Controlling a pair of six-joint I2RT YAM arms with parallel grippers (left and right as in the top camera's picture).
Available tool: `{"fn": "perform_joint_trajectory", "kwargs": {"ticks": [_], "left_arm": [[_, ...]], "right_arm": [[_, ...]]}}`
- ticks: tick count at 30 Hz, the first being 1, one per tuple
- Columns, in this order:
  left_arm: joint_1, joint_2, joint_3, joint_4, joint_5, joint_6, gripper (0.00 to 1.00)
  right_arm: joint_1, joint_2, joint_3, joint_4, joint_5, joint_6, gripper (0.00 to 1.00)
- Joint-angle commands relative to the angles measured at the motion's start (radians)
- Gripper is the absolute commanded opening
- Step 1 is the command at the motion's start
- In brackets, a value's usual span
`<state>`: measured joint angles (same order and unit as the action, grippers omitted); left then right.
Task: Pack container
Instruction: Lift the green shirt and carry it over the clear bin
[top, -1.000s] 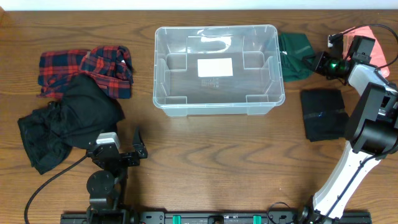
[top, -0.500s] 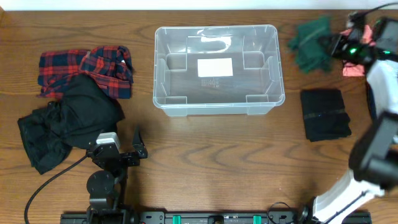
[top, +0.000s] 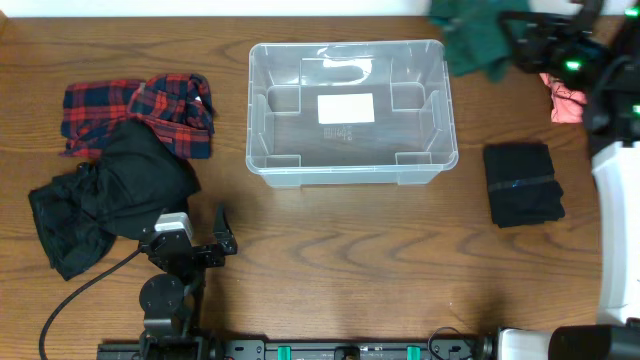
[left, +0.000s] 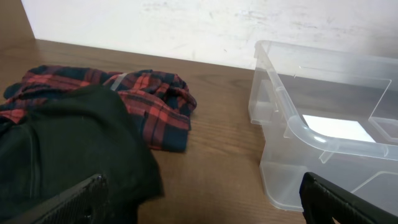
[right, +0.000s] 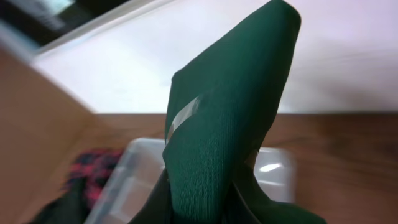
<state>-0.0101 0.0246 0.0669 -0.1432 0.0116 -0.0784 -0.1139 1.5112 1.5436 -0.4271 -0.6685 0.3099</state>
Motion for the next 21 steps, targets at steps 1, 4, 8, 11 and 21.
{"fn": "perform_joint_trajectory", "kwargs": {"ticks": [1,4,8,11,21], "left_arm": [[0.004,-0.001,-0.016,-0.033,-0.012,-0.005,0.98],[0.004,-0.001,-0.016,-0.034,-0.012,-0.005,0.98],[0.004,-0.001,-0.016,-0.034,-0.012,-0.005,0.98],[0.004,-0.001,-0.016,-0.034,-0.012,-0.005,0.98],[0.004,-0.001,-0.016,-0.034,-0.012,-0.005,0.98]], "right_arm": [[0.119,-0.002,0.012,0.011,0.05,0.106,0.01],[0.233,0.02,0.012,0.027,0.154,0.159,0.01],[0.363,0.064,0.012,0.065,0.299,0.247,0.01],[0.45,0.117,0.012,0.095,0.393,0.332,0.01],[0.612,0.365,0.012,0.207,0.512,0.6,0.01]]}}
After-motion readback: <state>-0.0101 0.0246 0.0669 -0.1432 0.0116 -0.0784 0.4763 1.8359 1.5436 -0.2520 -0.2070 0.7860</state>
